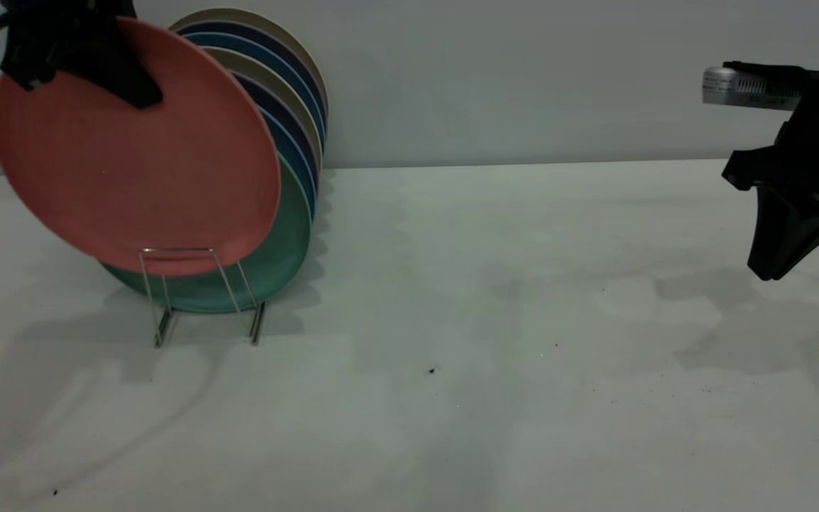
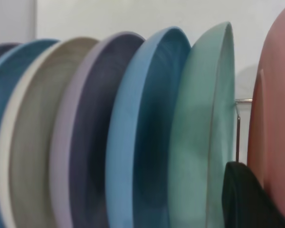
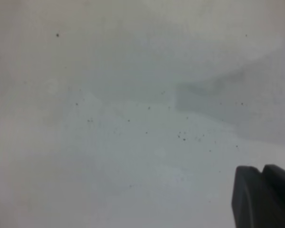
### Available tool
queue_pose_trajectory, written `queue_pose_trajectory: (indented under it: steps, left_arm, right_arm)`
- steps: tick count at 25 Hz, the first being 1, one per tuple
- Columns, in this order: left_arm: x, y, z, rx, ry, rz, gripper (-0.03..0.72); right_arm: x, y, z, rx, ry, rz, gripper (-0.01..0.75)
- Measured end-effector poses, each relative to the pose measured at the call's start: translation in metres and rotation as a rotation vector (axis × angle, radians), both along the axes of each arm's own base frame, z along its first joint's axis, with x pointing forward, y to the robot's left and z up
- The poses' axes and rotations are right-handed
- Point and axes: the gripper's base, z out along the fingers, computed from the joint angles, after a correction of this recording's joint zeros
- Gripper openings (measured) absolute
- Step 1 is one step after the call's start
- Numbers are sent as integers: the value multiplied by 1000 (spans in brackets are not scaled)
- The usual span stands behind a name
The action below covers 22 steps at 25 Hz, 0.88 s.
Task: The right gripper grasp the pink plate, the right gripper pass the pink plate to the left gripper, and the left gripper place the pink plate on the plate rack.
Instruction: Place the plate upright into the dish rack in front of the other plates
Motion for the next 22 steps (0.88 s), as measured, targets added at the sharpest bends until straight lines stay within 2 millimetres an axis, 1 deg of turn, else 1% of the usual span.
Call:
queue_pose_trajectory:
  steps: [5,11,13,16,18,22]
  left_arm:
    - [-4,3,-10,33,92,17,131]
    - [-5,5,-12,55,120,43,172]
    - [-6,6,-12,61,131,42,203]
    - [-7,6,-12,63,138,44,270]
    - [-8,6,-12,65,146,43,330]
    - [-8,6,-12,63,158,50,427]
  right_arm:
    - [0,0,0,0,0,0,11]
    - [0,0,0,-1,0,0,11]
    - [0,0,0,-1,0,0,11]
    - [0,0,0,-1,0,0,11]
    - [0,0,0,-1,0,0,11]
    - [0,0,0,-1,0,0,11]
